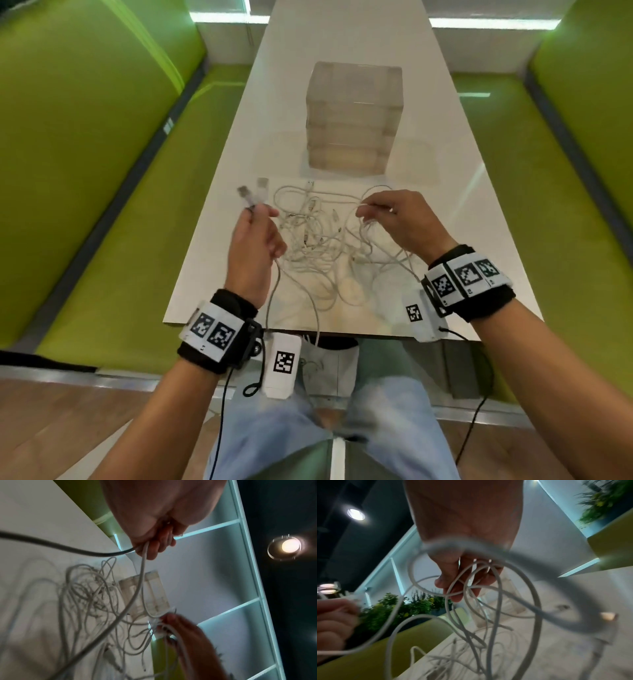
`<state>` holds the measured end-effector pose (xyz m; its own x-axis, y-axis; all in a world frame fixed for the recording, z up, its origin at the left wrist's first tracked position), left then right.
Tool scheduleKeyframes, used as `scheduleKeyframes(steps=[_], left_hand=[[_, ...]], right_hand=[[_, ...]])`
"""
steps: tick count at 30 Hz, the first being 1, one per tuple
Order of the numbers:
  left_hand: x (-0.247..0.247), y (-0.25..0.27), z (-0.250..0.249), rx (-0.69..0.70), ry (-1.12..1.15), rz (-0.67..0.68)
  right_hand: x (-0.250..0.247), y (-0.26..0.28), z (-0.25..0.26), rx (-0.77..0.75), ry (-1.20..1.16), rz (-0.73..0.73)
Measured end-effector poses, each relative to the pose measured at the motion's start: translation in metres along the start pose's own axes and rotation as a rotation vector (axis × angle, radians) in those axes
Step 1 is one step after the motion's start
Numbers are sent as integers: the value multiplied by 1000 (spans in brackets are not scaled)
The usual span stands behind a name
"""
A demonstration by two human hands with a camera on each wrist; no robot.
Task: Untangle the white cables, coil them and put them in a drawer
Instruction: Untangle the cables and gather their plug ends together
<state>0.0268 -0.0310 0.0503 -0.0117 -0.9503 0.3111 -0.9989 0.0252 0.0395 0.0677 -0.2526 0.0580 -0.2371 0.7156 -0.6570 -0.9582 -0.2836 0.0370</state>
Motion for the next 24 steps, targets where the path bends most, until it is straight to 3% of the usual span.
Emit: scheduleKeyframes(steps=[3, 7, 10, 13, 18, 21, 24], left_hand=[[24, 7, 13, -60, -253, 130], [43, 9, 24, -103, -336, 224], [45, 4, 28, -89, -308, 169], [41, 2, 22, -57, -209, 86], [14, -7, -18, 101, 15, -32], [-9, -11, -31, 145, 51, -96], [-14, -9, -24, 66, -13, -105]], right_hand=[[14, 1, 13, -57, 13, 0], [20, 4, 26, -90, 23, -30], [18, 9, 35, -154, 9, -27], [20, 10, 36, -199, 204, 20], [17, 4, -17, 11, 462, 202], [3, 6, -38, 152, 365, 183], [-2, 4, -31, 137, 277, 121]])
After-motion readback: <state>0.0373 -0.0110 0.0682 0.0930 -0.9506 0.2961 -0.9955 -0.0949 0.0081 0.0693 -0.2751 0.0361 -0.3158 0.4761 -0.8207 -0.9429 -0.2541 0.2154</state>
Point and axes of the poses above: each hand's wrist, its own y-axis away from the middle knuckle, its own x-axis out of the palm, z = x × y, the point moved 2 cm from there along -y, towards the middle knuckle, and after that the axes turned 11 degrees about z, right-handed, at the moved point
